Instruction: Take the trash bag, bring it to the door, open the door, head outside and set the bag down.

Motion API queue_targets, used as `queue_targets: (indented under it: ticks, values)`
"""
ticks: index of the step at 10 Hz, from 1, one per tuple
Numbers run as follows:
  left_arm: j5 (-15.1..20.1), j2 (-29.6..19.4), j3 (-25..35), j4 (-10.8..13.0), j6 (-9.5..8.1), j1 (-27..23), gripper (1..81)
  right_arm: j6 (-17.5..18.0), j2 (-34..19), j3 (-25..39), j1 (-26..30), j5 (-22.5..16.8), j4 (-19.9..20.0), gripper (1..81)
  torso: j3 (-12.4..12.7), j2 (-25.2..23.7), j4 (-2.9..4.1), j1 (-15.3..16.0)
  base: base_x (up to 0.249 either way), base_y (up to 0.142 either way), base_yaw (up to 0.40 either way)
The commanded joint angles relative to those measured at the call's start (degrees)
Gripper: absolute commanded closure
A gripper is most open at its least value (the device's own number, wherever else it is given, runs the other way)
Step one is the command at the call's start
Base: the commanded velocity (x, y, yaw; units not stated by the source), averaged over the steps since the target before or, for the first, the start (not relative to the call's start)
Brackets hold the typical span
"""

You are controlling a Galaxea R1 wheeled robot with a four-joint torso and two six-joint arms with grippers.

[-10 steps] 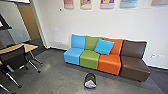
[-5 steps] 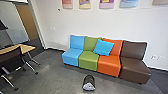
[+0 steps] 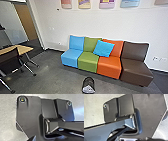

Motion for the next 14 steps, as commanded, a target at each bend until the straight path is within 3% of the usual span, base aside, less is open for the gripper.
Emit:
queue_targets:
  ticks: [1, 14]
  values:
    - [3.5, 0.0, 0.3, 0.4, -0.07, -1.6, 1.0, -0.3, -0.1, 0.4, 1.3, -3.7, -0.4, 1.0, 0.0, 0.0, 0.0, 0.0, 0.133, 0.0, 0.0]
    - [3.5, 0.2, 0.2, 0.6, -0.07, -1.5, 1.0, -0.3, 0.1, 0.3, 1.3, -3.7, -0.3, 1.0, 0.0, 0.0, 0.0, 0.0, 0.133, 0.0, 0.0]
